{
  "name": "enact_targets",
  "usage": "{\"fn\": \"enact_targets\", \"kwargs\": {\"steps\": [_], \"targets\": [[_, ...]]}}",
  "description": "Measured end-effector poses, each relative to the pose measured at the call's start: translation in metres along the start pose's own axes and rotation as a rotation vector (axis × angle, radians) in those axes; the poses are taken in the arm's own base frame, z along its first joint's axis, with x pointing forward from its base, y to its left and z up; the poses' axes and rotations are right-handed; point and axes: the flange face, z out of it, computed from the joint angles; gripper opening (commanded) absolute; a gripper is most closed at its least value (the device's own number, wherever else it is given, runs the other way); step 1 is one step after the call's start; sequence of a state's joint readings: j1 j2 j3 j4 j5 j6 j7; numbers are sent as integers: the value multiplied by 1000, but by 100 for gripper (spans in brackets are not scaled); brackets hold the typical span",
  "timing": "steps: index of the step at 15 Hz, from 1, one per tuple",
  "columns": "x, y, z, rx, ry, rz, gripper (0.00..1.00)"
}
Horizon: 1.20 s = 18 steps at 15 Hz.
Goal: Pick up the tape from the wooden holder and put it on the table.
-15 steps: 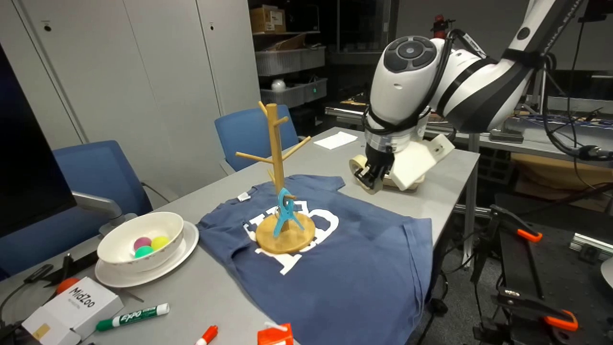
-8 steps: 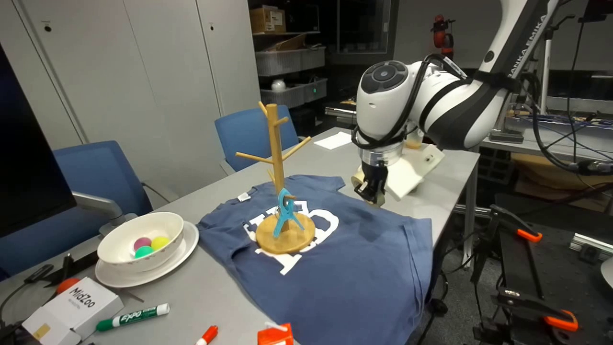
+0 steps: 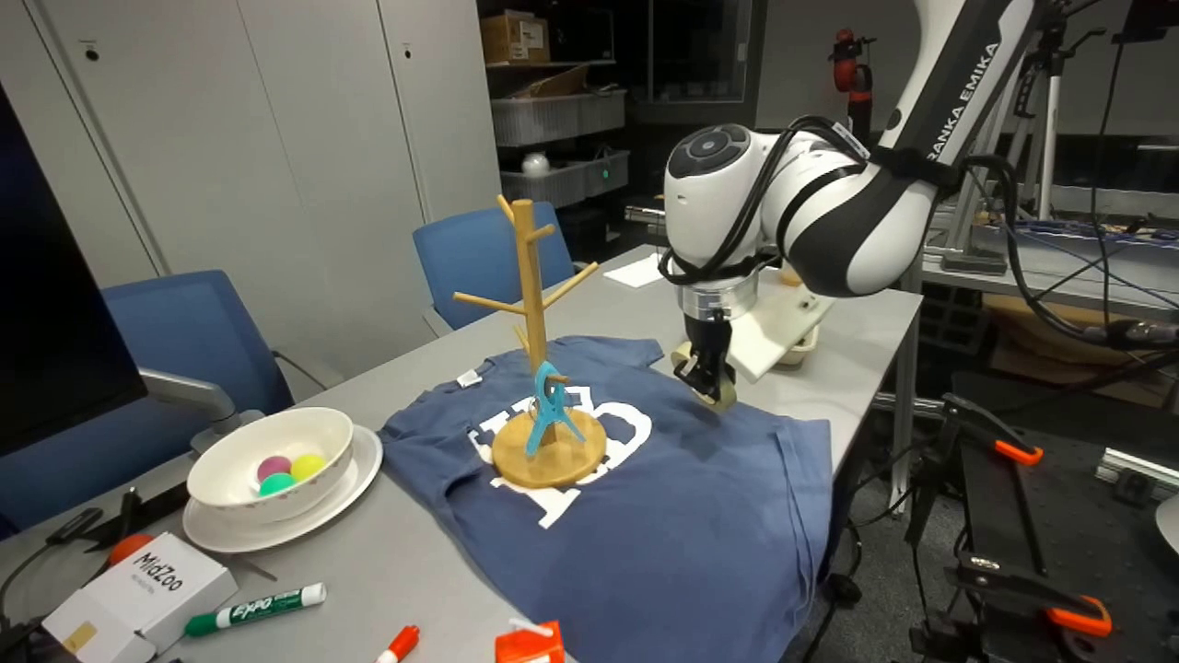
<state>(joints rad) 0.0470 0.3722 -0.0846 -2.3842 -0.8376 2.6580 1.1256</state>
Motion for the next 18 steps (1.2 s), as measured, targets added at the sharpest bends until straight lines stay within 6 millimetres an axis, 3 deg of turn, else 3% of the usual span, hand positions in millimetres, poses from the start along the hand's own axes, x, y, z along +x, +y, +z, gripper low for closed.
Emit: {"fn": "enact_targets", "kwargs": {"steps": [1,4,8,18], "targets": [[2,-1,0,5,-6,-2,57],[7,-3,-1,17,-18,-9,67],[12,-7,-5,32,-25,-11,98],[14,-17,-18,52,-13,-31,100]]}}
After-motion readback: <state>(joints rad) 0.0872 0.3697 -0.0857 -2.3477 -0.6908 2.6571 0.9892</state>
